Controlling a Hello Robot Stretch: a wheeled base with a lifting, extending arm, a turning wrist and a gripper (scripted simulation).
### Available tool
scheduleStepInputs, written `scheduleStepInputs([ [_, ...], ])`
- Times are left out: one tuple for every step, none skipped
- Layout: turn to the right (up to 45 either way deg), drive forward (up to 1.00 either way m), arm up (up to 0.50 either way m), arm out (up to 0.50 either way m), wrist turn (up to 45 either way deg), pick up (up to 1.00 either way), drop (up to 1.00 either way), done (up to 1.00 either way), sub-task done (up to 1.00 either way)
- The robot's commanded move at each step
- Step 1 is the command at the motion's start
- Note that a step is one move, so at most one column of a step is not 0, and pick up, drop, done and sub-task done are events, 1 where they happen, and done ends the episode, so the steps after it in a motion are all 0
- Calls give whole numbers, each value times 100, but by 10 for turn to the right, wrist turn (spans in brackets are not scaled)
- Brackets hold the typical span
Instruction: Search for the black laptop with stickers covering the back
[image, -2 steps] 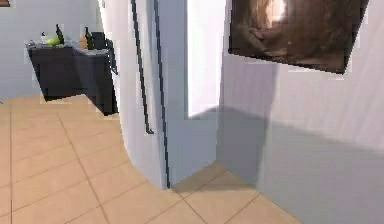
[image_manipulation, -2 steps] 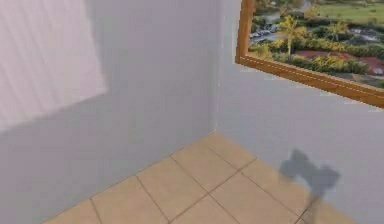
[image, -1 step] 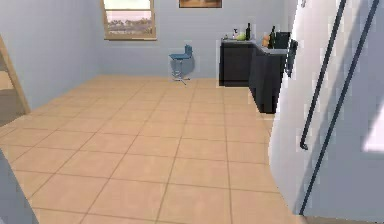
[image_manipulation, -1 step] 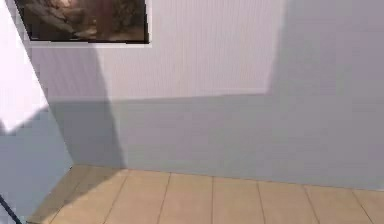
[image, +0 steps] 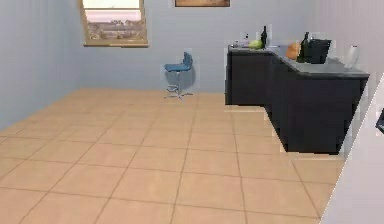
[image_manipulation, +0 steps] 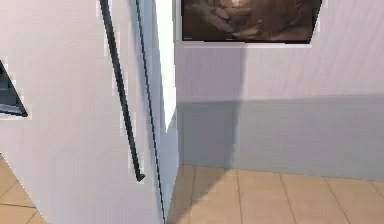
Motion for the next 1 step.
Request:
scheduleStepInputs([
  [-270,0,0,0,0,0,0,0,0],
])
